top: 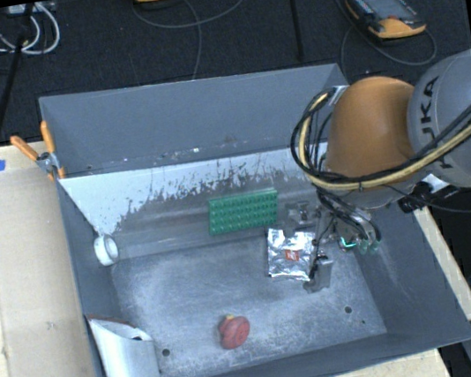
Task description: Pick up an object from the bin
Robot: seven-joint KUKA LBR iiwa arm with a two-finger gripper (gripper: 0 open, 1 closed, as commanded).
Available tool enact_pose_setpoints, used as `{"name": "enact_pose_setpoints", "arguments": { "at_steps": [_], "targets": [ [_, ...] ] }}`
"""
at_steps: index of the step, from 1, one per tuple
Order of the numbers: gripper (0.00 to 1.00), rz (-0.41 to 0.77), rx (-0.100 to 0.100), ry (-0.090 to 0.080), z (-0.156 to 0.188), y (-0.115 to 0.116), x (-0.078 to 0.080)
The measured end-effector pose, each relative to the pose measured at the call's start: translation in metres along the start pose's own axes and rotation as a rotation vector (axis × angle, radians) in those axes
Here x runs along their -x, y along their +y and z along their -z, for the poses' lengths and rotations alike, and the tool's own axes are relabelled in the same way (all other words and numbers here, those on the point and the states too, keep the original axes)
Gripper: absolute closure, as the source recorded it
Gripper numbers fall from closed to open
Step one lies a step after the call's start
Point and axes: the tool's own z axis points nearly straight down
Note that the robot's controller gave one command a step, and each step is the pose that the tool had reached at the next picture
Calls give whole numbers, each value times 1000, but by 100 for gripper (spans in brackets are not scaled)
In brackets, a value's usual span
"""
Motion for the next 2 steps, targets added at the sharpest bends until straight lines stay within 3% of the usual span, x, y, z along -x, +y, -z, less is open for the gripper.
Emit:
{"name": "enact_pose_setpoints", "arguments": {
  "at_steps": [1, 2],
  "targets": [
    [0, 71, -1, -2, -91, -18, 25],
    [0, 360, -2, -9, -90, -11, 28]
  ]
}}
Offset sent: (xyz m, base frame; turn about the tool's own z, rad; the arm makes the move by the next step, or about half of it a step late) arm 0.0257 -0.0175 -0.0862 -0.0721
